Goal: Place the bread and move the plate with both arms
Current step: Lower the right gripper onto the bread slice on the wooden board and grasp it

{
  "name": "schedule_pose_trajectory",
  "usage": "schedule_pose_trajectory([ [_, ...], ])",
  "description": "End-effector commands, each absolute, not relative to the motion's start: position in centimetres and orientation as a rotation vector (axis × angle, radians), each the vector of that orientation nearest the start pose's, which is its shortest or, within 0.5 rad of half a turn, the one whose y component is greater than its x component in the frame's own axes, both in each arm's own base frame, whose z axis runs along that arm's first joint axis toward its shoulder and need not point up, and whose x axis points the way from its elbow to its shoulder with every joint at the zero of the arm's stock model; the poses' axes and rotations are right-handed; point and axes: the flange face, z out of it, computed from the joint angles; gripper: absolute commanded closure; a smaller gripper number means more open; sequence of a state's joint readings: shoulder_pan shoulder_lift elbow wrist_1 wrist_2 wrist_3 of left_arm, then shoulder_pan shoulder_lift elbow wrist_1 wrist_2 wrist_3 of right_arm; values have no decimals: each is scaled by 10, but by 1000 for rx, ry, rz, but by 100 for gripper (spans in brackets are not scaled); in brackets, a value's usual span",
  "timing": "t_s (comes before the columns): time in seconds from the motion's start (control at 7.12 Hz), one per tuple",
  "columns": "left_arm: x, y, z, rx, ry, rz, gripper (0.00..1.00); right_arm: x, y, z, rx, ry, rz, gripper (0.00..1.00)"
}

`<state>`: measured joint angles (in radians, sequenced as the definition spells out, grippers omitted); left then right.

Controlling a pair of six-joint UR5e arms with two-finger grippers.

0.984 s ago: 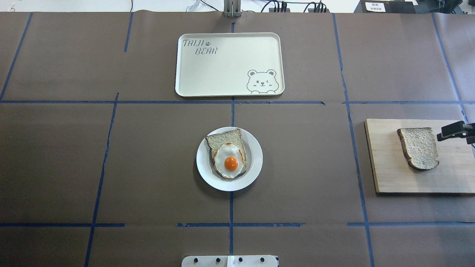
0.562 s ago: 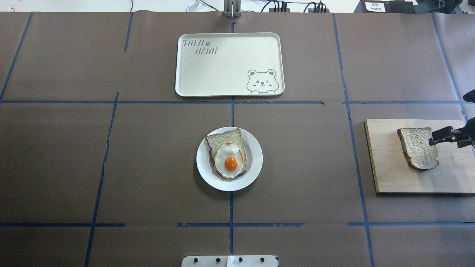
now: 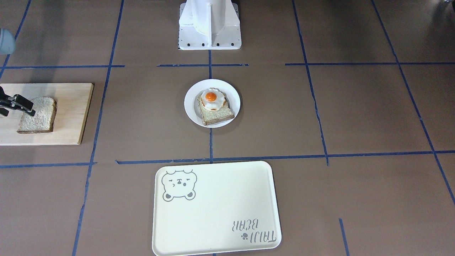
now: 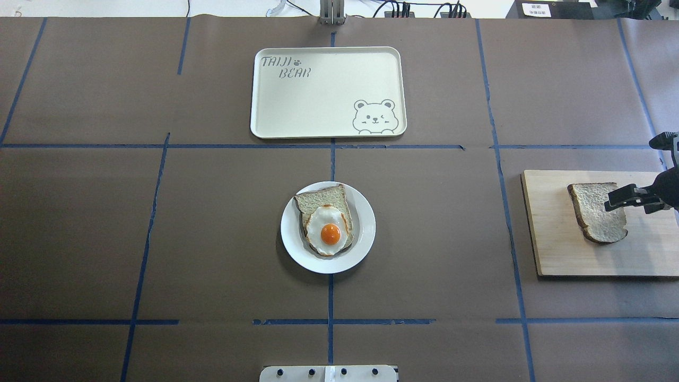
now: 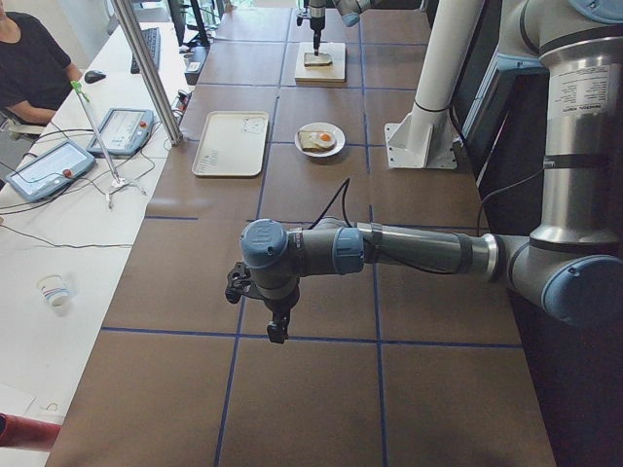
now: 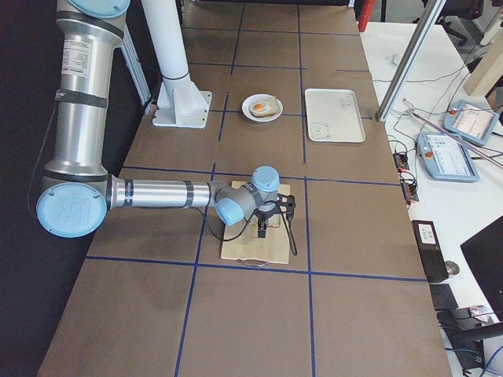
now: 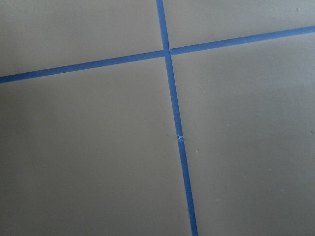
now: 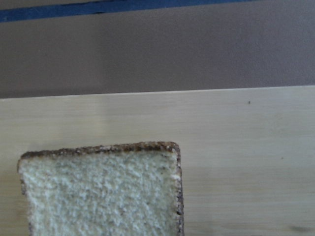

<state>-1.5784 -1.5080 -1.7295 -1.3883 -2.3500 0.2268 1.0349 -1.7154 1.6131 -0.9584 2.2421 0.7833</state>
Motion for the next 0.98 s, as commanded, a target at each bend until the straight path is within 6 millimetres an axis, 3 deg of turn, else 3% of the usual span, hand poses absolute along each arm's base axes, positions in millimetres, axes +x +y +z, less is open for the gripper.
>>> schedule_pose_trajectory([
  [0.0, -67, -456, 629, 9, 784, 174, 0, -173, -425, 653, -31, -808, 56, 6],
  [0.42, -67, -456, 626, 14, 785, 174, 0, -180, -430, 651, -32, -811, 55, 14],
  [0.56, -67, -457, 626, 16, 787, 176, 0, -179, -431, 651, -32, -812, 55, 24],
  [0.84, -67, -457, 626, 15, 785, 175, 0, -180, -431, 645, -29, -823, 50, 63],
])
